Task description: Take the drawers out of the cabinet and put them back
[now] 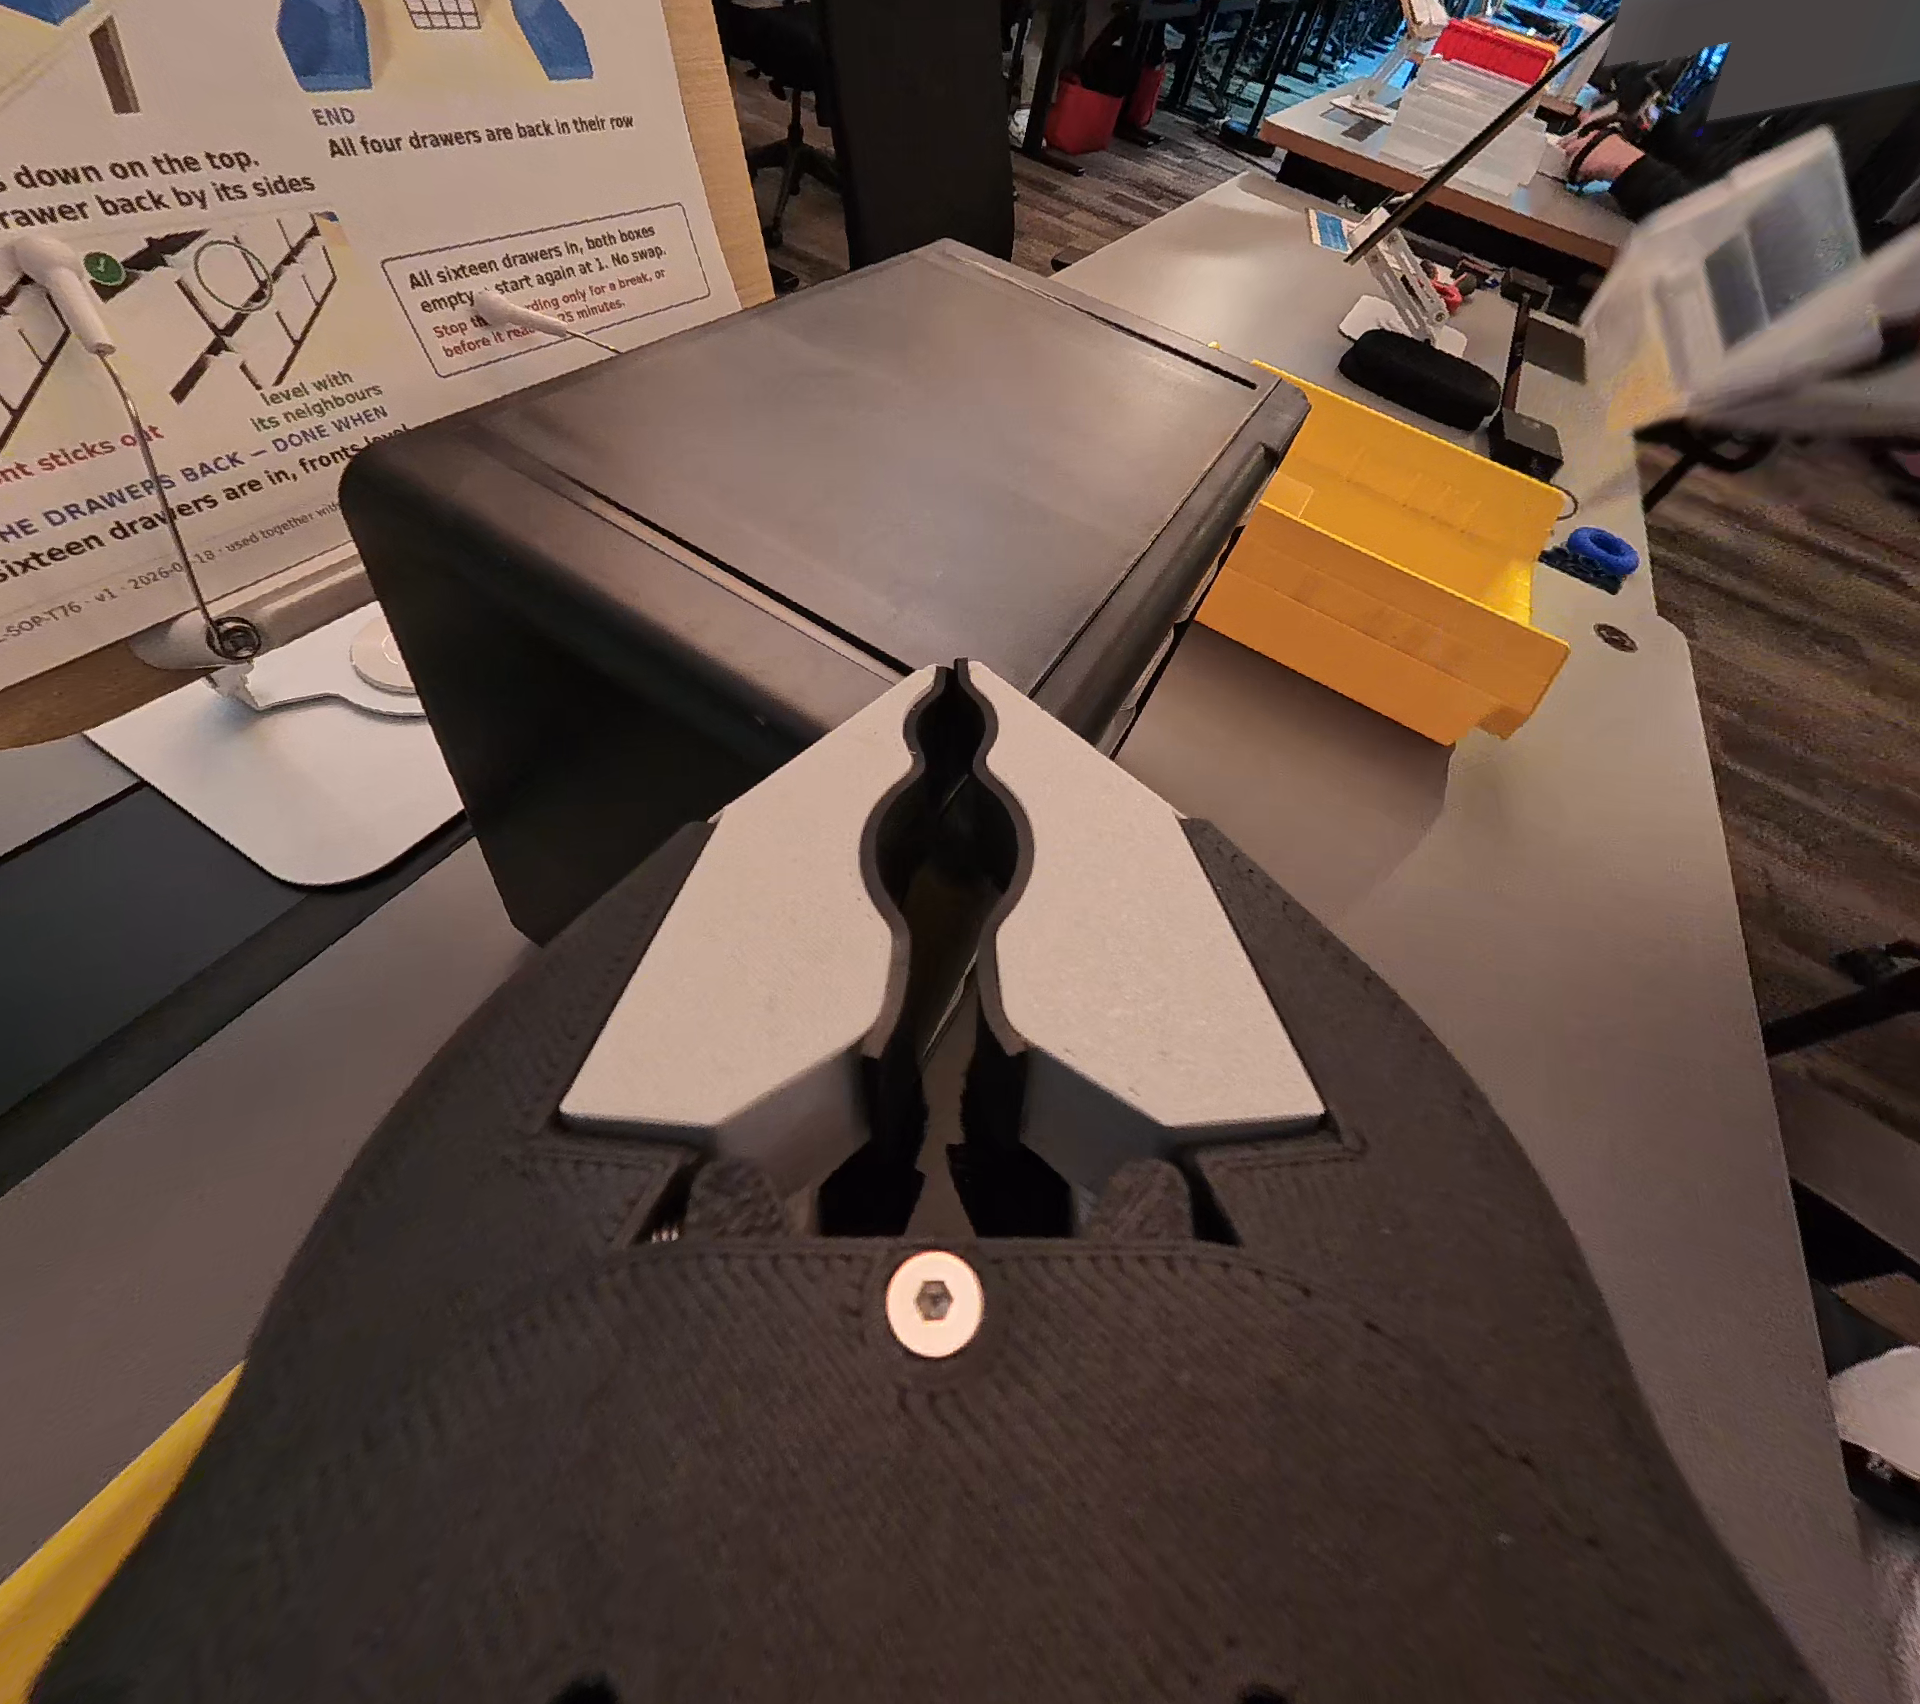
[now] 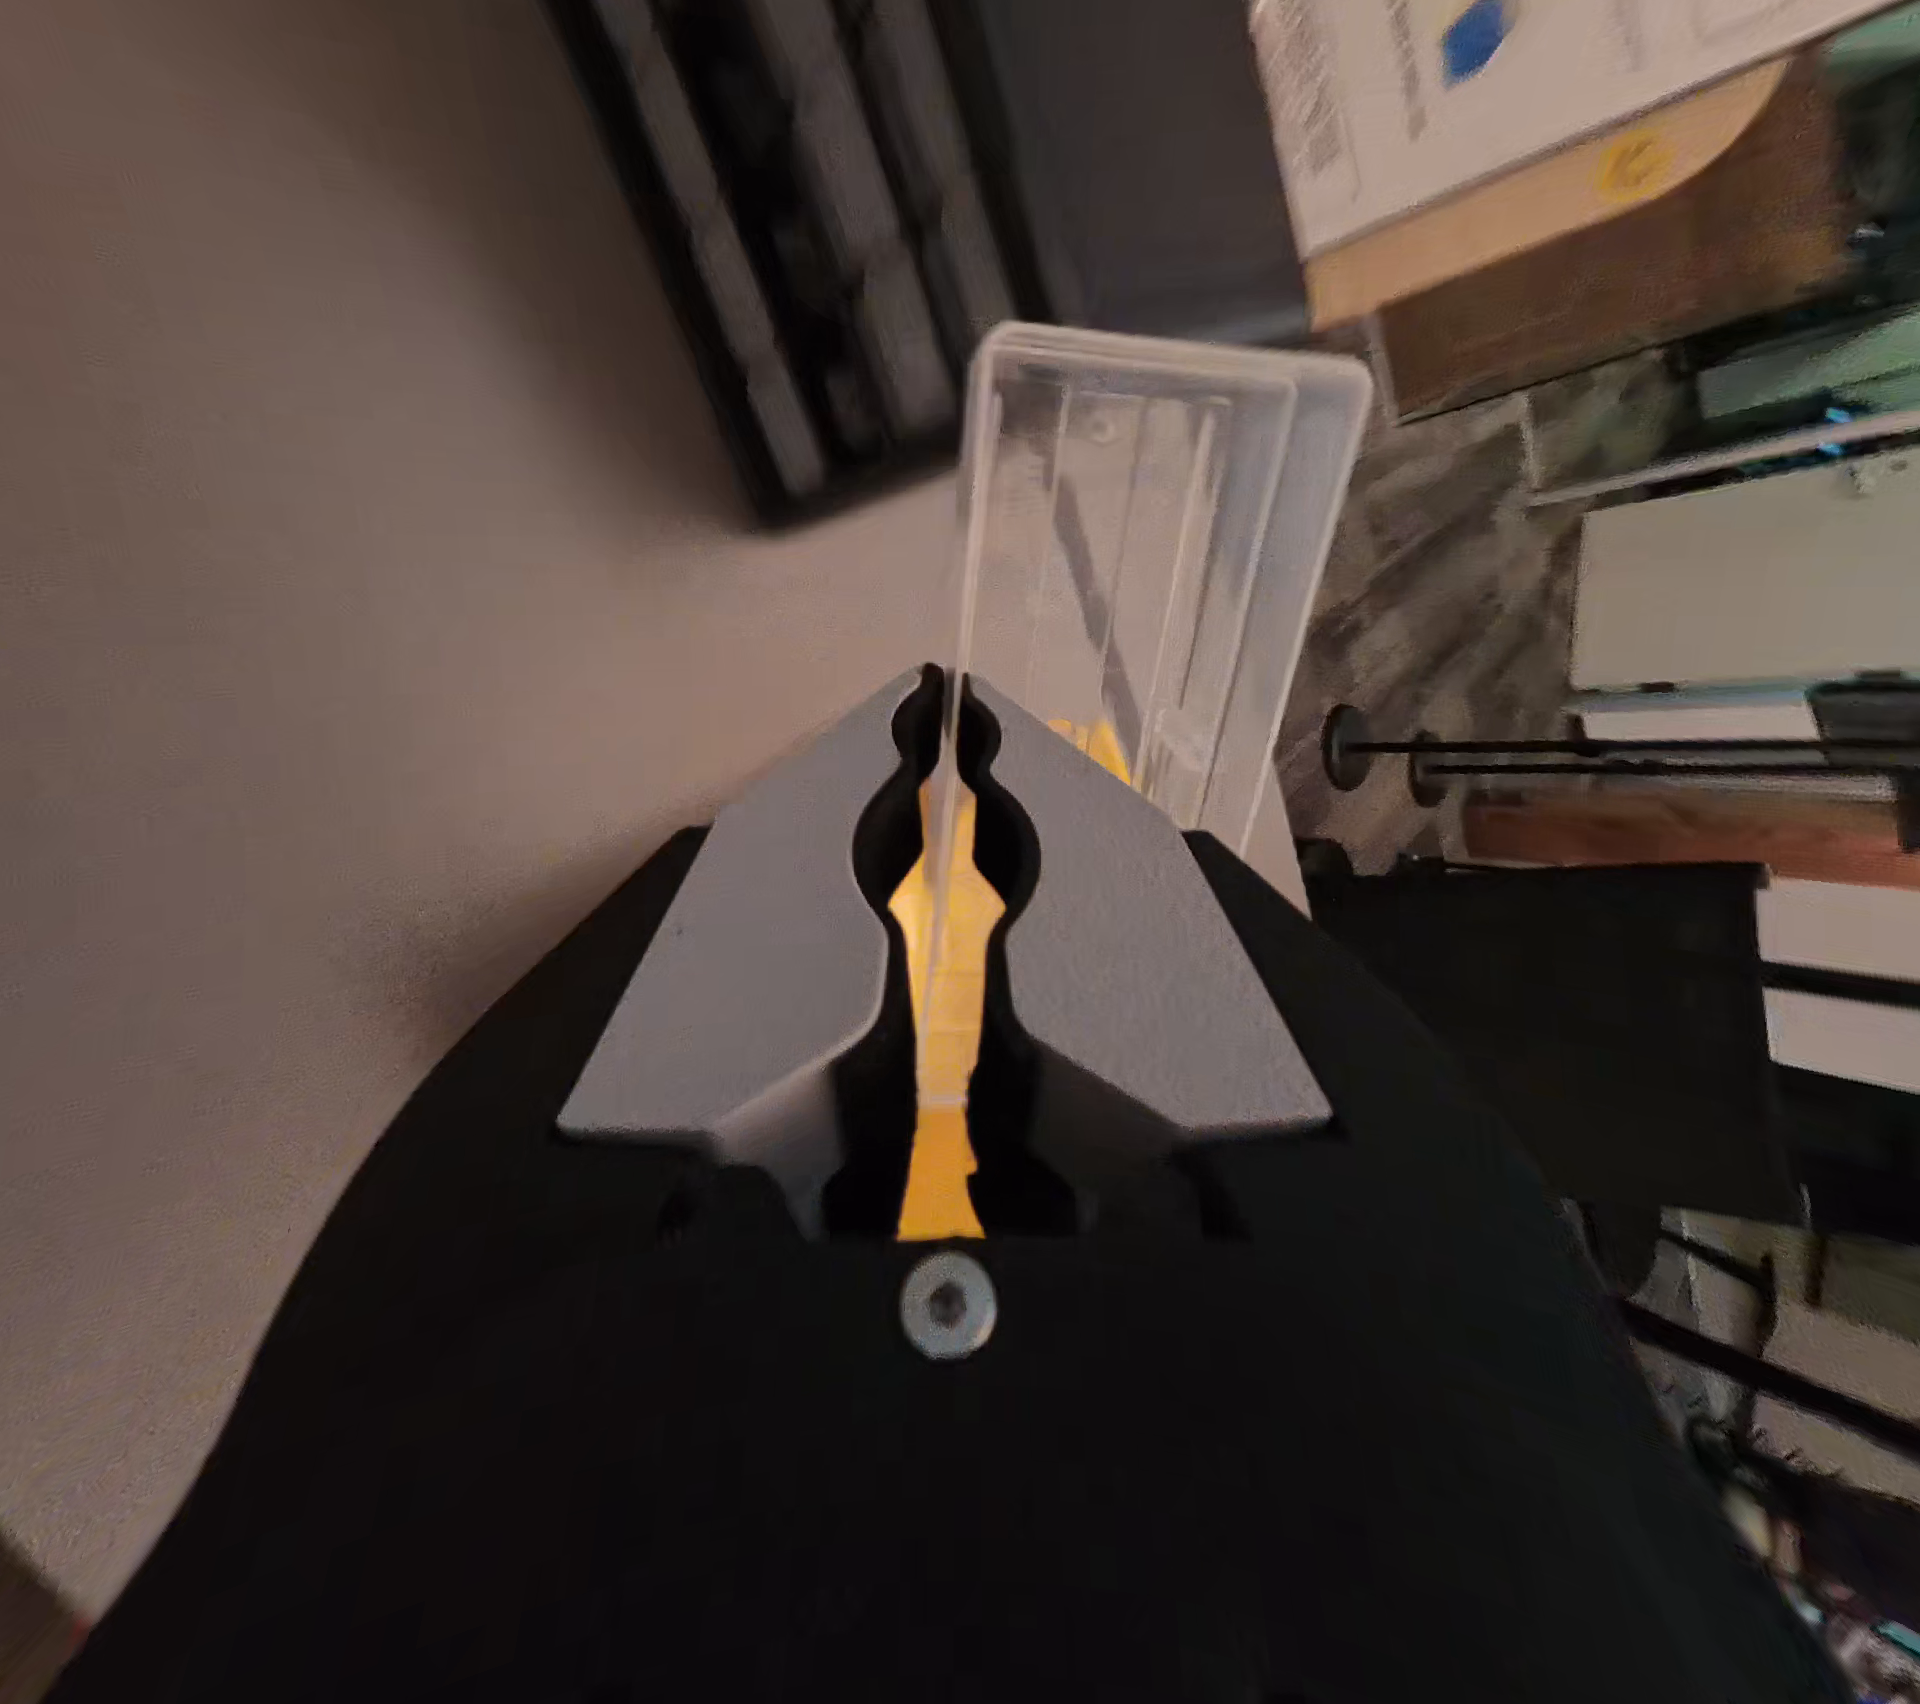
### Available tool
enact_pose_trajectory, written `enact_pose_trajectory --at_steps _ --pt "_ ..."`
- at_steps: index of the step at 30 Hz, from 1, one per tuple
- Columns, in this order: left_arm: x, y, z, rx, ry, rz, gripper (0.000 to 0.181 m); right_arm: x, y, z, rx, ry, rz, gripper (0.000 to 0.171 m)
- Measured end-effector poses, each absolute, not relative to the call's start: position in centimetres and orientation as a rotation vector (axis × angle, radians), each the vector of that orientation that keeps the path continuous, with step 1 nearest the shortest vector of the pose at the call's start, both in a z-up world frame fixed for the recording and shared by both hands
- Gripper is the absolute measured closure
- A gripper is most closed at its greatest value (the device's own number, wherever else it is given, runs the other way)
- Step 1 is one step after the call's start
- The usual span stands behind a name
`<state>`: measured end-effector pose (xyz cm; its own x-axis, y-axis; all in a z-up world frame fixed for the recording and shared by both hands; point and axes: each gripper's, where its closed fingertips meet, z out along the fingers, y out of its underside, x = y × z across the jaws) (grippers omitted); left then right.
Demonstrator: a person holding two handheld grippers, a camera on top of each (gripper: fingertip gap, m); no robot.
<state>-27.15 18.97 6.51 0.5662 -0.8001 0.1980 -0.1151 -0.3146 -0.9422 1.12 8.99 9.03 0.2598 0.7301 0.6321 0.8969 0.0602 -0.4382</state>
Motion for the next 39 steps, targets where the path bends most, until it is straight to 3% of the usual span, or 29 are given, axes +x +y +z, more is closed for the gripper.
enact_pose_trajectory --at_steps 3,7,11,17,24,27,33,39 --pt "-27.1 19.0 6.5 -1.775 0.753 -0.849 0.181 9.4 9.7 5.5 -1.804 -1.664 -0.227 0.171" --pt "-27.1 19.0 6.5 -1.777 0.752 -0.853 0.181 17.4 10.3 -3.5 -2.001 -1.791 -0.353 0.171" --pt "-27.1 19.0 6.5 -1.780 0.753 -0.841 0.181 18.6 10.2 -10.2 -2.060 -1.842 -0.253 0.171" --pt "-27.1 19.0 6.5 -1.784 0.753 -0.832 0.181 18.8 10.7 -14.0 -2.065 -1.882 -0.134 0.171" --pt "-27.1 19.0 6.5 -1.787 0.752 -0.827 0.181 20.2 12.5 -15.2 -1.999 -1.955 -0.245 0.171" --pt "-27.1 19.0 6.5 -1.791 0.753 -0.815 0.181 20.8 13.6 -15.2 -2.010 -1.944 -0.313 0.158" --pt "-27.1 19.0 6.5 -1.788 0.752 -0.824 0.181 22.0 13.6 -14.3 -2.036 -1.934 -0.378 0.156" --pt "-27.2 19.0 6.5 -1.782 0.752 -0.838 0.181 22.4 14.6 -6.9 -1.927 -1.730 -0.499 0.156"
